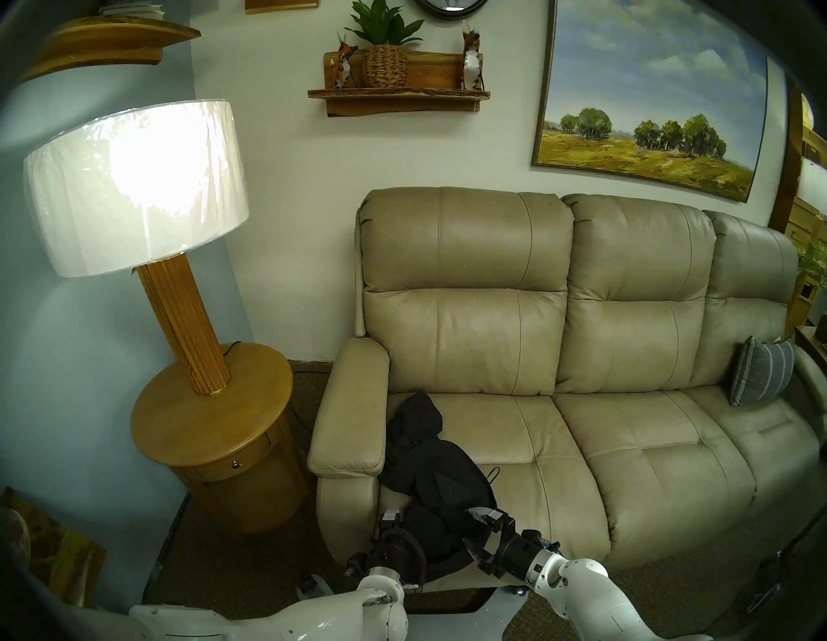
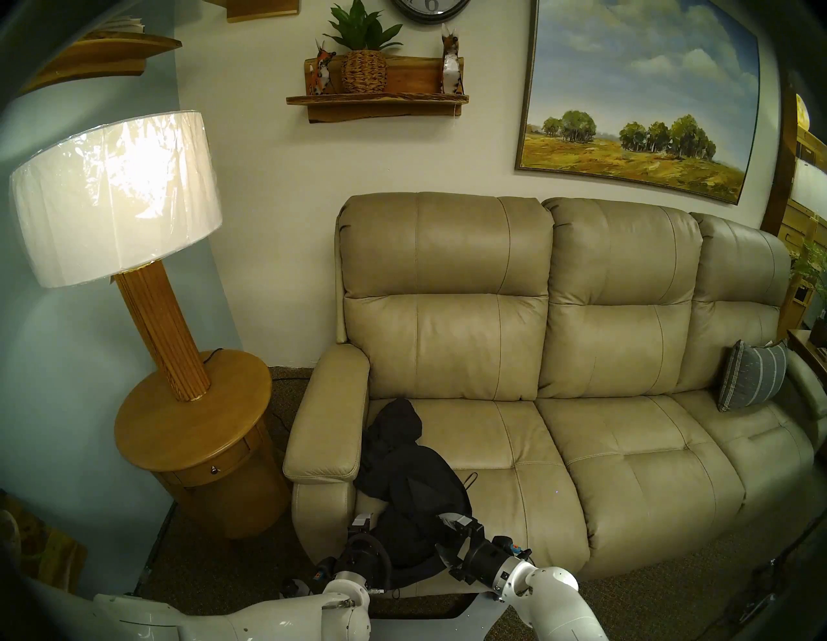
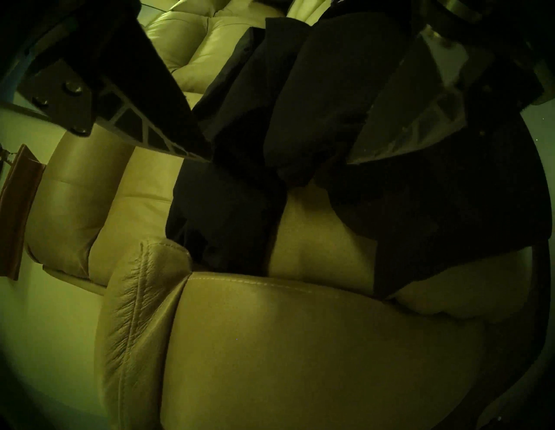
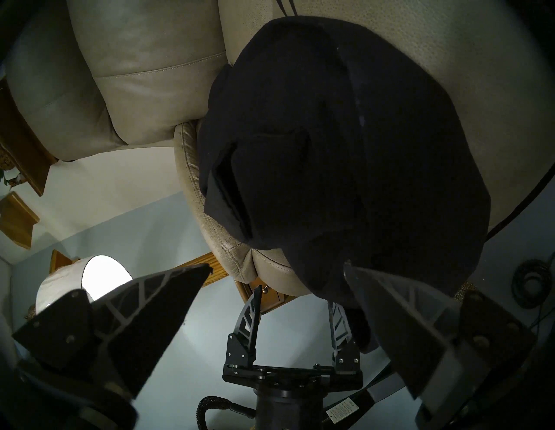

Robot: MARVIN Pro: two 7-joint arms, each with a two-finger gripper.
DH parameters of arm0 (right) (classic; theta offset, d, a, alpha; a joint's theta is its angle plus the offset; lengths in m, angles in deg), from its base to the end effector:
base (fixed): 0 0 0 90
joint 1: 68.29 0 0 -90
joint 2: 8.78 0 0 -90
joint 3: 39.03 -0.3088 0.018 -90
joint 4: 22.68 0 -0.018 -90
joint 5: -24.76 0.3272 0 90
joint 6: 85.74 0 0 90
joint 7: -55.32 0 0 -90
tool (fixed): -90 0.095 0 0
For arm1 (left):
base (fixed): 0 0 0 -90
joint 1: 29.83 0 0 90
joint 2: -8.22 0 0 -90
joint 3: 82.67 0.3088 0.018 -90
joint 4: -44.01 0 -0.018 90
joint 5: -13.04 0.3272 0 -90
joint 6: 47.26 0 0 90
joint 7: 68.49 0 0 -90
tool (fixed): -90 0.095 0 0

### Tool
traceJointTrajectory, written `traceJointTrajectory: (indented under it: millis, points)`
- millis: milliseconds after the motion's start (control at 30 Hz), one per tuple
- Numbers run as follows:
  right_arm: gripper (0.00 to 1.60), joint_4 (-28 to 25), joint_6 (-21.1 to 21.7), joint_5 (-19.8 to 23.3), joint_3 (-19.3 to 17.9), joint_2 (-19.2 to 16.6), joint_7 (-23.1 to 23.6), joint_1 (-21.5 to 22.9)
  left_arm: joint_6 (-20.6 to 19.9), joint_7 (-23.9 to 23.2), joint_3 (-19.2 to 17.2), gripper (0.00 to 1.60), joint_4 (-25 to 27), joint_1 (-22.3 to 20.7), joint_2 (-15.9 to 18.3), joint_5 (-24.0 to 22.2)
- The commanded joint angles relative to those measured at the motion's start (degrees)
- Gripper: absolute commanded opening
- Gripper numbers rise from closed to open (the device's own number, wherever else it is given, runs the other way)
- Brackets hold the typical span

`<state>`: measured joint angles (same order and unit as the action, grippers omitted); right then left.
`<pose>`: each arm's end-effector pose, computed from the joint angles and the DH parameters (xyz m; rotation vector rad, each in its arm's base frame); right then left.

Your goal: Drape jacket on sofa arm

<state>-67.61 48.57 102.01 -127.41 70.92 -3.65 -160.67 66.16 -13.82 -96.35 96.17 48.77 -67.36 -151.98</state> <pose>0.2763 -0.0282 -0.5857 -1.6438 0.9831 -0.3213 0.2556 -0.1352 -0.5945 1.4883 1.5646 0.6761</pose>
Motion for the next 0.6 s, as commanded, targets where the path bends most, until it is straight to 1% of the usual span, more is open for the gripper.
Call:
traceJointTrajectory:
  millis: [0, 233, 433, 500, 567]
  points:
    - [1.60, -0.33, 0.01, 0.04, 0.00, 0.07, 0.13, 0.41, -1.63, 1.34, 1.28, 1.60, 1.92, -1.50, 0.36, 0.38]
    - [1.60, -0.23, 0.01, 0.04, 0.00, 0.08, 0.12, 0.46, -2.81, 2.53, 2.41, 1.60, 3.61, -1.88, 1.27, 0.80]
    - [1.60, -0.15, 0.01, 0.04, -0.01, 0.09, 0.11, 0.48, -4.12, 4.55, 3.50, 1.60, 4.21, -2.24, 1.93, 0.89]
    - [1.60, -0.10, 0.01, 0.04, -0.01, 0.09, 0.10, 0.51, -4.65, 5.82, 3.99, 1.60, 4.31, -2.00, 2.77, 0.73]
    - [1.60, -0.08, 0.01, 0.04, -0.01, 0.09, 0.10, 0.52, -4.72, 6.10, 4.05, 1.60, 4.31, -1.90, 3.06, 0.66]
